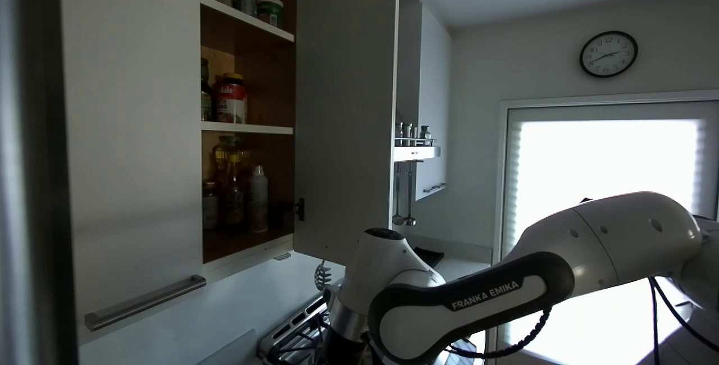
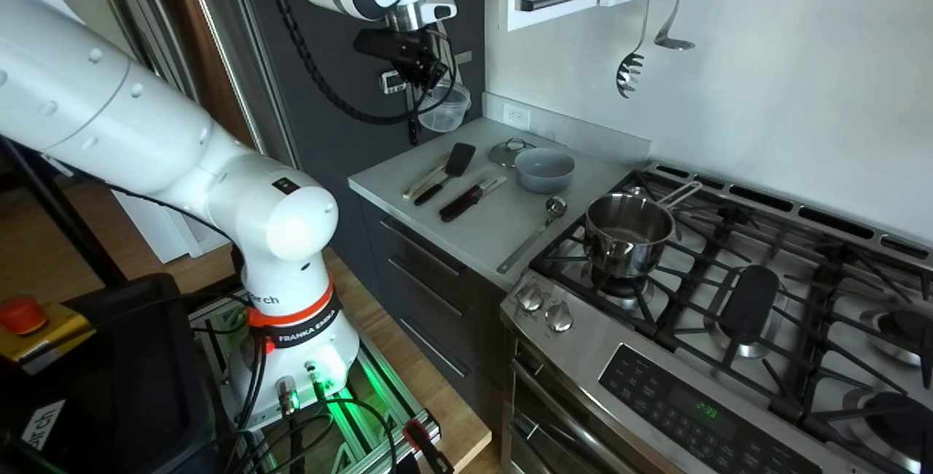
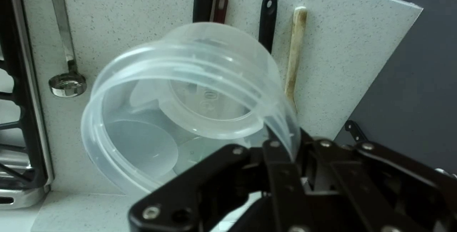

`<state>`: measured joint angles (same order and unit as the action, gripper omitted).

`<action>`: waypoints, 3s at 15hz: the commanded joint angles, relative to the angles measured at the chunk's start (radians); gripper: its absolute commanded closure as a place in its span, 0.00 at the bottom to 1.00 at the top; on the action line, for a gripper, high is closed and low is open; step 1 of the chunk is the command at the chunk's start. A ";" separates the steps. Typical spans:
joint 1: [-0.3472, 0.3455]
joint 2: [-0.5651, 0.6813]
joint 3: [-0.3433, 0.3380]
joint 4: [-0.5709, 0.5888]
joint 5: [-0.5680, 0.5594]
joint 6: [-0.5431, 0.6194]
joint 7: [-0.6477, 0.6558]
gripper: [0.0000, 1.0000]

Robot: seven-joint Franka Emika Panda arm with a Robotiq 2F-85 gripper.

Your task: Open the top right cupboard door then take the container out of it and put it on the countertop

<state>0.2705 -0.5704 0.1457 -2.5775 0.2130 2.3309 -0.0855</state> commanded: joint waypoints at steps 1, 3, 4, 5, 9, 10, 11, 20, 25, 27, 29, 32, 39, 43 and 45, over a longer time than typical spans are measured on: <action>0.006 0.030 -0.002 -0.023 0.003 0.024 0.002 0.98; 0.007 0.047 0.000 -0.033 0.004 0.033 0.000 0.98; 0.005 0.054 0.002 -0.041 0.002 0.039 0.004 0.98; 0.005 0.062 0.002 -0.049 0.003 0.042 0.003 0.98; -0.004 0.089 0.005 -0.104 -0.005 0.109 0.012 0.98; -0.005 0.101 0.003 -0.123 0.000 0.144 0.015 0.98; -0.009 0.112 0.003 -0.140 0.000 0.178 0.023 0.98; -0.082 0.356 0.007 -0.179 -0.069 0.501 0.072 0.98; -0.104 0.502 -0.005 -0.179 -0.071 0.661 0.100 0.98; -0.121 0.547 -0.004 -0.179 -0.089 0.692 0.123 0.98; -0.138 0.591 -0.007 -0.170 -0.126 0.712 0.166 0.98; -0.140 0.640 -0.019 -0.148 -0.160 0.723 0.209 0.98; -0.134 0.708 -0.022 -0.099 -0.137 0.721 0.216 0.67; -0.130 0.667 -0.024 -0.109 -0.134 0.695 0.225 0.49; -0.126 0.614 -0.028 -0.133 -0.142 0.667 0.232 0.34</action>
<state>0.1358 0.1149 0.1271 -2.6757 0.0830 3.0367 0.1177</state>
